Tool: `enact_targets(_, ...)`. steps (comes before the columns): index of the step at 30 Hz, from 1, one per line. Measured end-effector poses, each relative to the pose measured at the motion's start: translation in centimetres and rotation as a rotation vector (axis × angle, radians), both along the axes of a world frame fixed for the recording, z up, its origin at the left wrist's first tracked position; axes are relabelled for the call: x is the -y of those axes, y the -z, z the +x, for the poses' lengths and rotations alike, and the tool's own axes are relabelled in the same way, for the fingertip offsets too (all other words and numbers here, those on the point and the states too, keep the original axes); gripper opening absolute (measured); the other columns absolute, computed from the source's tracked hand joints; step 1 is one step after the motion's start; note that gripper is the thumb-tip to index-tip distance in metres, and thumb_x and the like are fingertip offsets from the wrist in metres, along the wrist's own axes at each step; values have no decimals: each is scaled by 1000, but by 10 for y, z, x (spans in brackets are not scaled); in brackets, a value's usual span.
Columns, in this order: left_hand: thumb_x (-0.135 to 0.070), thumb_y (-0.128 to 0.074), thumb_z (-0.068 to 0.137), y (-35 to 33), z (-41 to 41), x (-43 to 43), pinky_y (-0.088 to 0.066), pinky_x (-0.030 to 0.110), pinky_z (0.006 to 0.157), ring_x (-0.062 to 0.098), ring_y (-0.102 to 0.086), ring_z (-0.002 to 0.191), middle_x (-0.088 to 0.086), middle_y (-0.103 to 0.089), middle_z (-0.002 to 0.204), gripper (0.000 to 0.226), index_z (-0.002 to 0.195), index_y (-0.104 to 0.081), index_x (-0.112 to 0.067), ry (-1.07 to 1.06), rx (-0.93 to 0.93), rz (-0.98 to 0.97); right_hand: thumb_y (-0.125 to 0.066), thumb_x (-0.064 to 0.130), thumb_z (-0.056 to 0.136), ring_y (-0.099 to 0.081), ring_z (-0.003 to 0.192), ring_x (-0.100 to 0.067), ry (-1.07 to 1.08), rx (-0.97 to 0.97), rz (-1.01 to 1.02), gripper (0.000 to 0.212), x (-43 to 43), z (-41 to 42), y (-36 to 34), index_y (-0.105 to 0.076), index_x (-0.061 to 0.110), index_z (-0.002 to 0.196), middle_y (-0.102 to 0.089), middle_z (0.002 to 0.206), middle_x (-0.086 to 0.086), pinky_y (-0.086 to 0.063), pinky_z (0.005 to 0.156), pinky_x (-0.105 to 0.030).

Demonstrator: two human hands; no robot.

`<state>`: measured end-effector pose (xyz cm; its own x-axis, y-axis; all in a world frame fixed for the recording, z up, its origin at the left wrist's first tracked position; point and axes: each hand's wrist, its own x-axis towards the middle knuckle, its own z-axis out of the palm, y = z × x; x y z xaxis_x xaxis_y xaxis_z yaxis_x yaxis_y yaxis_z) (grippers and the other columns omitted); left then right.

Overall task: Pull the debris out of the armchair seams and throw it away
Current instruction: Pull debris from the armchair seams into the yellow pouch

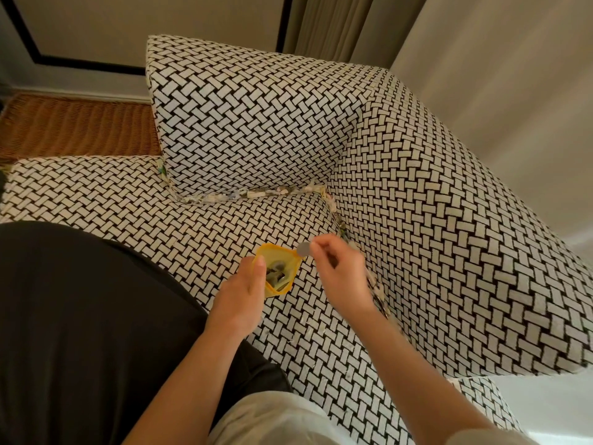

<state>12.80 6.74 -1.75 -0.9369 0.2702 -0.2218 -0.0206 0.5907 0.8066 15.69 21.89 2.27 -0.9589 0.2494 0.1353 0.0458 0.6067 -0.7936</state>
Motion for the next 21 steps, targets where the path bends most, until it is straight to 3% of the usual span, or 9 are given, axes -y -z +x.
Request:
enact_targets(3, -50, -7, 95, 0, 1, 0, -36, 22, 59, 6, -46, 71, -6, -47, 79, 52, 120, -42, -20, -10, 10, 13, -52, 15, 94, -48, 51, -1, -101, -1, 57, 13, 9, -1, 1, -64, 13, 95, -52, 63, 14, -35, 45, -12)
enact_targets(8, -46, -8, 97, -2, 2, -2, -36, 19, 57, 9, -49, 73, -2, -48, 80, 50, 112, -45, -16, -21, 32, 12, -48, 17, 95, -37, 46, -2, 264, 129, 100, 14, -33, 12, 22, -62, 15, 99, -53, 64, 7, -33, 43, -15)
enact_targets(12, -47, -6, 97, -7, 4, -1, -38, 25, 59, 13, -50, 72, 4, -51, 80, 56, 100, -50, -11, -40, 2, 2, -48, 21, 95, -45, 47, -7, 431, 407, 267, 14, -71, 36, 45, -58, 16, 103, -58, 70, 2, -38, 40, -15)
enact_targets(16, -43, -9, 98, -7, 4, -1, -36, 25, 57, 14, -46, 63, 4, -48, 71, 51, 84, -47, -13, -69, 9, 19, -49, 25, 95, -58, 61, -14, 483, 516, 467, 12, -84, 44, 54, -55, 17, 102, -58, 71, 2, -50, 52, -26)
enact_targets(21, -48, -13, 94, 2, 0, 0, -37, 25, 54, 13, -52, 65, 4, -53, 77, 51, 103, -49, -13, -65, -39, 4, -45, 24, 97, -51, 68, -14, 469, 568, 655, 21, -81, 29, 60, -57, 11, 109, -61, 85, -2, -37, 50, -22)
